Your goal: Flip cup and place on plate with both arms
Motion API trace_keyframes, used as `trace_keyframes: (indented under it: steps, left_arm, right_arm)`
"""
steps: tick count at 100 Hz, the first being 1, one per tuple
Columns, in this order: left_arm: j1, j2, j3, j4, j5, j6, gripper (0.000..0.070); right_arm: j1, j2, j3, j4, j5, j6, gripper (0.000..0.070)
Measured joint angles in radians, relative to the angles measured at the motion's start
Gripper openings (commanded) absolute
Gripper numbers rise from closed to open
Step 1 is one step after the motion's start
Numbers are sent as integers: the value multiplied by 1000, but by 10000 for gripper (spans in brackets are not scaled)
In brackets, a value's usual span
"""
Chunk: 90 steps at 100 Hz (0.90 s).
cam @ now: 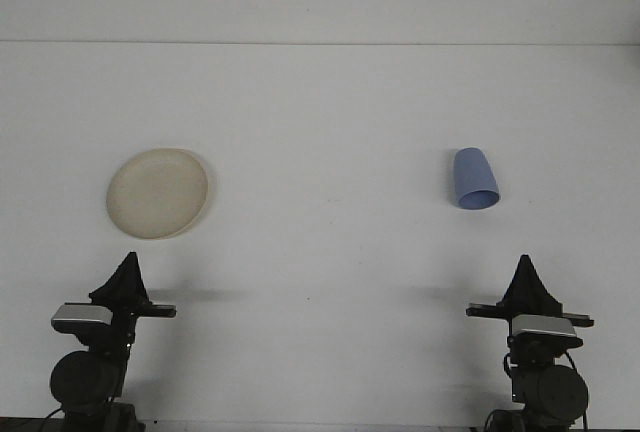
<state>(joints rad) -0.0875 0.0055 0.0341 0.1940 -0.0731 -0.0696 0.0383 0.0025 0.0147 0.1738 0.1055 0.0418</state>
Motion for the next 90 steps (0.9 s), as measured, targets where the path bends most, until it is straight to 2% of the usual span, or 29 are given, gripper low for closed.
trace_keyframes:
  steps: [47,70,90]
  left_arm:
    - [0,0,0,0,0,0,11]
    - [0,0,0,0,0,0,11]
    - [0,0,0,0,0,0,11]
  right_arm:
    - [0,0,23,-57,0,0,0]
    - [0,8,194,-233,0,0,0]
    - [0,127,405,-438,0,0,0]
